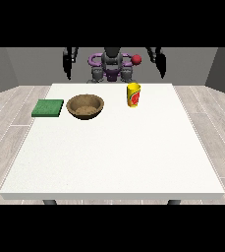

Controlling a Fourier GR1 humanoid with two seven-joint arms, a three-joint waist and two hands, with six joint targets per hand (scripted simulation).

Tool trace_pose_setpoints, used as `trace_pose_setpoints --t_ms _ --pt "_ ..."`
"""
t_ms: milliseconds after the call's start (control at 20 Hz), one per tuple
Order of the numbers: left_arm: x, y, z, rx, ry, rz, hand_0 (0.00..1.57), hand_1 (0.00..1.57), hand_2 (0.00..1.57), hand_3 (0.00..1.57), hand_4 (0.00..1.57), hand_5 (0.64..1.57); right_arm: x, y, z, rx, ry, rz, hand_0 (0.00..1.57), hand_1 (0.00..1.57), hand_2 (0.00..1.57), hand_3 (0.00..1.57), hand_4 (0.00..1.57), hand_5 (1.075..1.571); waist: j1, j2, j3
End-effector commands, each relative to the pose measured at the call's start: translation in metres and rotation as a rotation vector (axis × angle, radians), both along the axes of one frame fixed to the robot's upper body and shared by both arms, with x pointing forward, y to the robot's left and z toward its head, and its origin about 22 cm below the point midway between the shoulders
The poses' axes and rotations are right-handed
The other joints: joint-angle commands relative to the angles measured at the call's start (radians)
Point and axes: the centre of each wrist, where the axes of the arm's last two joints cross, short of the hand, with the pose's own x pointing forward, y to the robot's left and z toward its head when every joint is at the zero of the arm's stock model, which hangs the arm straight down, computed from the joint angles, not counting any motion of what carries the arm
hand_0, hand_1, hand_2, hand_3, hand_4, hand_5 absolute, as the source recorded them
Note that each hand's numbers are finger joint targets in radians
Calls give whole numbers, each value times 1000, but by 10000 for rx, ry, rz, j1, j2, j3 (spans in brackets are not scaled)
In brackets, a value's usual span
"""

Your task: Pick the cup and pour the ball into the bowl, then pick the bowl and place it on the pad

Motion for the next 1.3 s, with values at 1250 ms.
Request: trace_pose_setpoints --t_ms 1250 --pt "47 -62 45 -2022 -3693 -1378 0 0 0 0 0 1547 50 88 117 1114 -3660 -386 0 0 430 733 745 1570 -259 1126 15"
